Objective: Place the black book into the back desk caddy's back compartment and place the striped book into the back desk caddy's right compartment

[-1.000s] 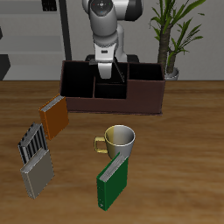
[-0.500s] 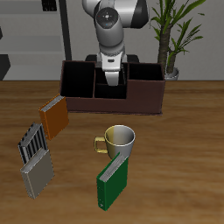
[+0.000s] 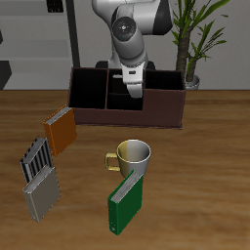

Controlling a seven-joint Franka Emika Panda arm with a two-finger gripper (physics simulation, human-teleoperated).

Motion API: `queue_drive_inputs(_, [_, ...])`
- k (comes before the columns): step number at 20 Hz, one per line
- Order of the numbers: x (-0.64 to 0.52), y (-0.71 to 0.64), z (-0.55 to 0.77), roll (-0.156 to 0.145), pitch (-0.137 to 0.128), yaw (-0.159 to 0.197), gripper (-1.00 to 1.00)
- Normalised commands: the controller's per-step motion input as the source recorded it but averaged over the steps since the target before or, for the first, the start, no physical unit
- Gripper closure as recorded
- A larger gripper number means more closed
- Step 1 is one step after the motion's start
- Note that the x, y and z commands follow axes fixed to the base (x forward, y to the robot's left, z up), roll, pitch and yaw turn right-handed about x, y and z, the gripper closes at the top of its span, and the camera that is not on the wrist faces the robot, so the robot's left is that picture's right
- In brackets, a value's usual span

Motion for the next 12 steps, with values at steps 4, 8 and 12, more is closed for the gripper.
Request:
queue_drive_inputs(4, [-0.1, -0.08, 0.15, 0.01, 0.034, -0.032, -1.0])
queue_drive_inputs(8, [-0.04, -0.11, 0.25, 0.005, -0.019, -0.06, -1.0])
queue_drive_inputs(12, [-0.01, -0.29, 0.72, -0.034, -0.141, -0.207, -1.0])
